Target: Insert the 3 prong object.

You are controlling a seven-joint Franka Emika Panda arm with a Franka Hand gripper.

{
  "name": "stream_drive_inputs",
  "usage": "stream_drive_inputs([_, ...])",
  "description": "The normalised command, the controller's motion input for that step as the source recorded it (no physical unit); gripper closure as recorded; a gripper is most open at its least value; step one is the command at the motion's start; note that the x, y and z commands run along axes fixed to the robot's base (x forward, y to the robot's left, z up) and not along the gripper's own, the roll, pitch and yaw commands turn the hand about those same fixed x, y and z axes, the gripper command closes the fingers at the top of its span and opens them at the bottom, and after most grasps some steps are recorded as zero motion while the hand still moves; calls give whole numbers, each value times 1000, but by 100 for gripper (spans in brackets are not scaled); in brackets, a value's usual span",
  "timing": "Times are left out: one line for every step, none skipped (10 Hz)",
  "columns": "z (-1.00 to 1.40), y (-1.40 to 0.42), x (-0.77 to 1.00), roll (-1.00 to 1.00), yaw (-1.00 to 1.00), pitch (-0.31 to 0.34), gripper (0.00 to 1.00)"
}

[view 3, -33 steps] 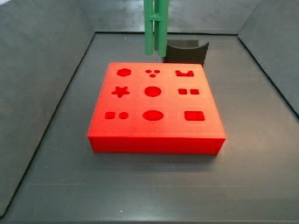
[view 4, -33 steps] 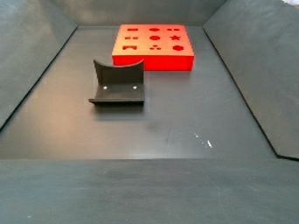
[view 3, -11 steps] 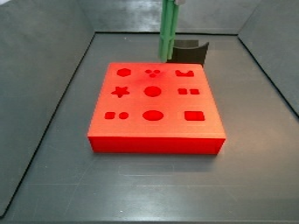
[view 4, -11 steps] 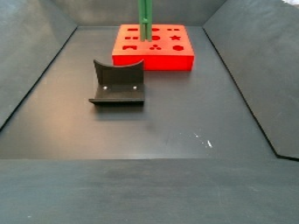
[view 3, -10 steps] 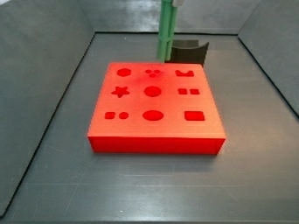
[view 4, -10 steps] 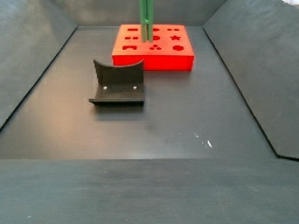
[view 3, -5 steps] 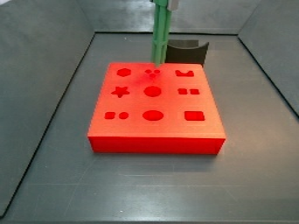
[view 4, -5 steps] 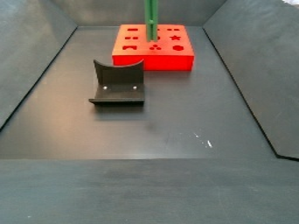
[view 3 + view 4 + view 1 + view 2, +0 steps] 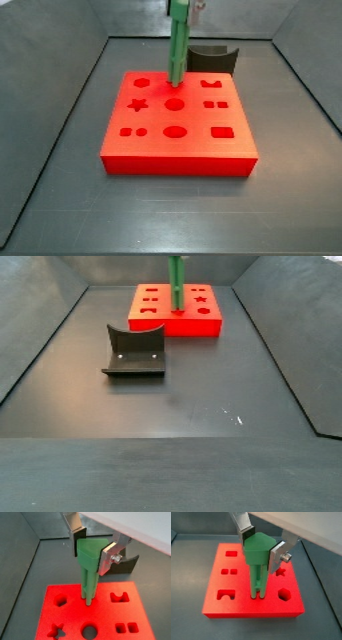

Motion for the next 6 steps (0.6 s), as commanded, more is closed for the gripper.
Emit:
stream_drive_inputs([-340, 0, 0, 39, -51, -11, 100])
stream_drive_inputs([-237, 37, -63, 53, -40, 0, 100])
stream_drive_inputs([-217, 26, 0, 56, -20, 0, 100])
stream_drive_inputs([-249, 0, 0, 87, -6, 0, 100])
stream_drive_inputs([-431, 11, -114, 100, -129, 0, 100])
stream_drive_inputs([-591, 0, -14, 146, -194, 90, 100])
